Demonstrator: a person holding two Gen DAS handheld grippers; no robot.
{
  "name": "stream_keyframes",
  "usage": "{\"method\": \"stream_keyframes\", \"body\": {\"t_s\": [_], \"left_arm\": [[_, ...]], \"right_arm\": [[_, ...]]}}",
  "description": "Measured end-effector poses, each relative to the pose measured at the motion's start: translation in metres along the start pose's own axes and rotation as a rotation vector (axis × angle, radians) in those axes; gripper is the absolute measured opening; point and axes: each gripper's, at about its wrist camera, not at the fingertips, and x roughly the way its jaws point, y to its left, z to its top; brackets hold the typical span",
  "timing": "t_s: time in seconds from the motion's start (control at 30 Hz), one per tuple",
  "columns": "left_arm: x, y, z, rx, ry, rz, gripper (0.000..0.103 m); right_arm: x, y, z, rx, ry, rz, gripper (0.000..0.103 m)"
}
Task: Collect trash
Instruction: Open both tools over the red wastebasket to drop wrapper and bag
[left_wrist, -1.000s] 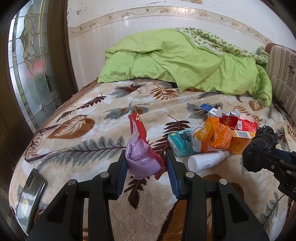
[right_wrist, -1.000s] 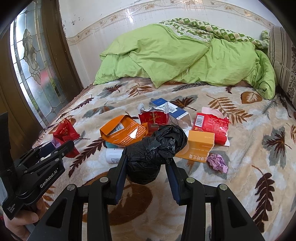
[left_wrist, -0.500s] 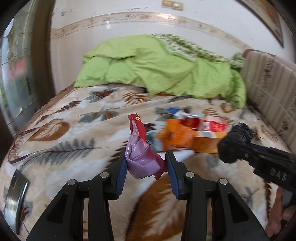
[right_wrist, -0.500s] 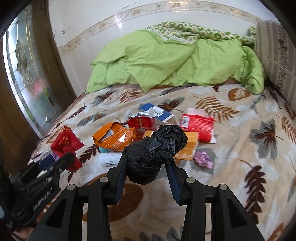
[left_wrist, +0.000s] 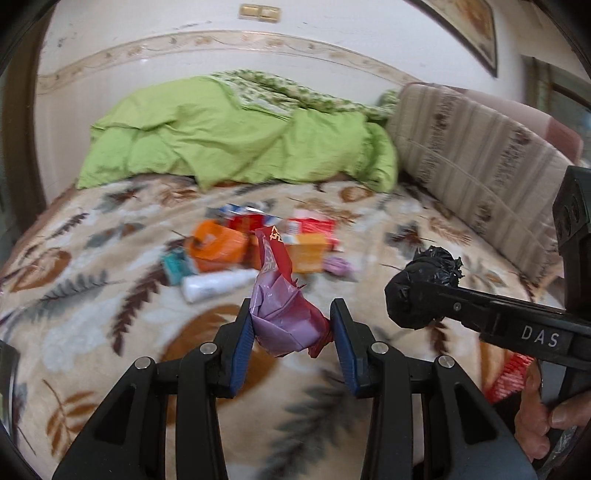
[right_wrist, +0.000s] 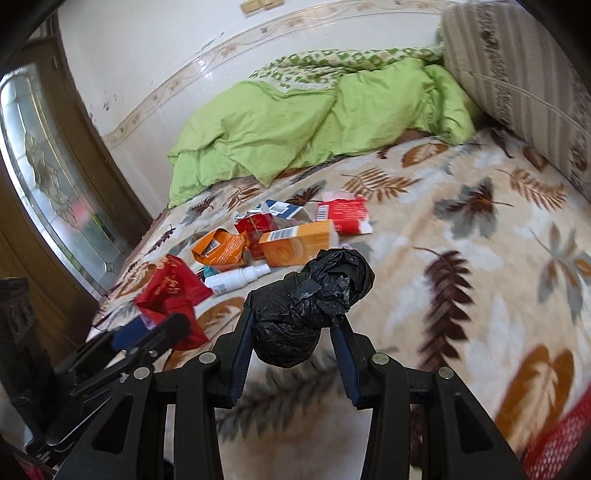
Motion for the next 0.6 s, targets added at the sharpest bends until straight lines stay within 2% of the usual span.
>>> {"method": "stream_keyframes", "body": {"t_s": [0.1,0.27,0.33,0.5,0.53,0.57,0.6], "left_arm": [[-0.008,-0.023,-0.001,0.018,0.022,-0.076,0.039],[-0.023,-0.07,0.001,0.107,0.013,-0.159,0.039],[-0.028,-0.091,0.004,0.136,0.011,-0.205,0.039],[-0.036,-0.147,0.009,0.211,0.027,-0.319,0.039],[-0.037,-0.16,0.01,0.23,0.031,-0.345,0.039],[-0.038,-0.172,0.01,0.245,0.035,-0.369,0.039],[-0.039,-0.184,0.011,0.26,0.039,-0.393,0.039]], "right_arm": [[-0.021,-0.007,-0.003,0.017,-0.015,0.0,0.044],[-0.099,-0.047,-0.009,0.076,-0.098,-0.052,0.044],[-0.111,-0.056,-0.011,0.09,-0.11,-0.066,0.044],[-0.165,-0.107,-0.026,0.189,-0.141,-0.165,0.044],[-0.187,-0.131,-0.033,0.235,-0.153,-0.216,0.044],[-0.187,-0.131,-0.033,0.235,-0.153,-0.216,0.044],[-0.207,-0.152,-0.04,0.273,-0.164,-0.259,0.044]]}}
